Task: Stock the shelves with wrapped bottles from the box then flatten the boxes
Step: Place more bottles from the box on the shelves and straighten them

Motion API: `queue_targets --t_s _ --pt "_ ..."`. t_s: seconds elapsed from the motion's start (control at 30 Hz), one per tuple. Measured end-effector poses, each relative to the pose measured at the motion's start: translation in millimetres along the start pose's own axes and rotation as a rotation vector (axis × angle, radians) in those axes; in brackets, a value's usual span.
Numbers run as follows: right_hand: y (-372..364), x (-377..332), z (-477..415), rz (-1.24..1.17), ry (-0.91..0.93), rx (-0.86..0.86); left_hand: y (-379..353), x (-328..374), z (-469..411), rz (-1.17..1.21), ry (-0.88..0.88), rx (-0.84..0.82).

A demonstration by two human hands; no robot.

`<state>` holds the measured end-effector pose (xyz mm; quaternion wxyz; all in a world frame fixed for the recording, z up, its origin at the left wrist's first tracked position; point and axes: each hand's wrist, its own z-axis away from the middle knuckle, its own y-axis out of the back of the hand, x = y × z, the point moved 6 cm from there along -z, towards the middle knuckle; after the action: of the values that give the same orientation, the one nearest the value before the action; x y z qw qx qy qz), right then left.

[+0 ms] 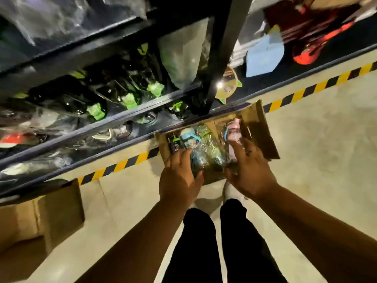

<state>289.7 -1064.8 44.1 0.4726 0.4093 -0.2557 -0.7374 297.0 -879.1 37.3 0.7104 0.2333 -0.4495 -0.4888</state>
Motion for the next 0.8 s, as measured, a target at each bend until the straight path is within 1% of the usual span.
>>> queue_targets --t_s 0.13,0.2,0.37,0.43,0.53,0.6,0.67,0.73,0.8 --pt "-72 42 -58 0.004 -0.118 -0.12 -78 -42 -42 0.038 0.125 -0.057" --pt "-106 65 -85 -0.008 -0.183 -0.16 -113 -55 -65 0.06 0.144 -0.102" --pt "-182 127 -162 -0.003 -0.286 -0.193 -172 -78 -113 0.0 0.108 -0.122" --pt "-201 152 -191 -0.008 -0.352 -0.194 -190 -86 -129 0.017 0.119 -0.127" --pt "-224 191 -237 -0.002 -0.396 -0.163 -217 -92 -150 0.01 0.086 -0.144" --pt "-234 211 -259 0.004 -0.444 -0.202 -234 -95 -162 -0.009 0.064 -0.18" --pt "-248 230 -274 -0.039 -0.498 -0.248 -248 -96 -172 -0.006 0.04 -0.206" --pt "-263 244 -283 -0.102 -0.566 -0.258 -258 -95 -180 -0.012 0.016 -0.212" --pt "-275 256 -287 -0.173 -0.642 -0.204 -265 -97 -186 -0.004 0.022 -0.226"
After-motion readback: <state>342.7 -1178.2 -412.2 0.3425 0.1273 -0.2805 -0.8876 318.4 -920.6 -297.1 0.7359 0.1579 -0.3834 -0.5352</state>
